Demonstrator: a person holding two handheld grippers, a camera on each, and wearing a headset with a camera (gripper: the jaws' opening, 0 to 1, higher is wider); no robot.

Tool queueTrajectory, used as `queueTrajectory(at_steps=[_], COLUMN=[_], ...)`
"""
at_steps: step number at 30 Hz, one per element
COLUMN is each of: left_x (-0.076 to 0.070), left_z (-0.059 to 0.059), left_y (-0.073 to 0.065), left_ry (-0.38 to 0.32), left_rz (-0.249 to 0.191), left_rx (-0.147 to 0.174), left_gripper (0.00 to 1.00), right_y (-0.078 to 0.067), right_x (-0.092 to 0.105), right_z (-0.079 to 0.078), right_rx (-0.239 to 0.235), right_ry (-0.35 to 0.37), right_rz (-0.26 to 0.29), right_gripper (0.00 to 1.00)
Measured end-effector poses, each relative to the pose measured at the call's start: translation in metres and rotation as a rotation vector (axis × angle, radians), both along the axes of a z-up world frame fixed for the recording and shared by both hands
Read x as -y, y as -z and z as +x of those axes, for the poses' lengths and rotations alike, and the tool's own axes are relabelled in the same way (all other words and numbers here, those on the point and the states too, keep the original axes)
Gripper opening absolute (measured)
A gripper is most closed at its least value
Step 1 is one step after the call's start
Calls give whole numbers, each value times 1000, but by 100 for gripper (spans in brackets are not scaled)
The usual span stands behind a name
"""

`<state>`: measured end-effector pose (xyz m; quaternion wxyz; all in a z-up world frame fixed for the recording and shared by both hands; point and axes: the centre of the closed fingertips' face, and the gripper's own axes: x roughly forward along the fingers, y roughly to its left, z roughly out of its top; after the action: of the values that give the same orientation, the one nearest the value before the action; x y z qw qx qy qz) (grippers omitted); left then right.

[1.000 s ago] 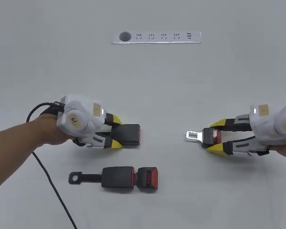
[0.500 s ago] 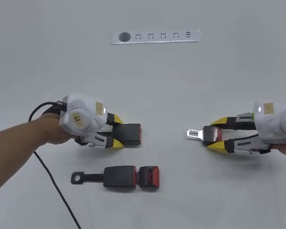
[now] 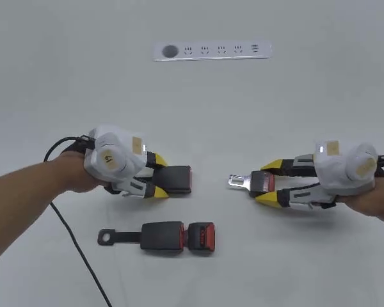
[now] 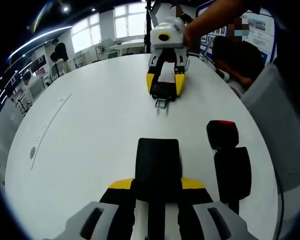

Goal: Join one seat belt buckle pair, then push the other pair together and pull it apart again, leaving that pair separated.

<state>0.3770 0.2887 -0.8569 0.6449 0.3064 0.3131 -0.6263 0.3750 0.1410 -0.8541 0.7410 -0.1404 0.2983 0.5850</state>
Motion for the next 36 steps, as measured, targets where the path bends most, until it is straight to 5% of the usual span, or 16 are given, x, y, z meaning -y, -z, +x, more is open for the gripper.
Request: queueTrajectory(at_steps=[18,31,34,36], left_x=[2,0,1,2], left_z=[3,6,6,6], left_y=[-1,2,2,3], left_ry=[27,58,53,57], left_rz=[26,46,64,76], left_rx=[-5,5,1,4], left_gripper=[34,33,33,33], right_y=[3,4,2,4], right_x=[-63,-78,-87,-96], right_z=[0,-3,0,-1], right_rx=[-6,-9,-48,-34], right_ry=[-72,-128,-86,-109], right_rz=[34,-37,4,-11], right_gripper=[35,34,34,34])
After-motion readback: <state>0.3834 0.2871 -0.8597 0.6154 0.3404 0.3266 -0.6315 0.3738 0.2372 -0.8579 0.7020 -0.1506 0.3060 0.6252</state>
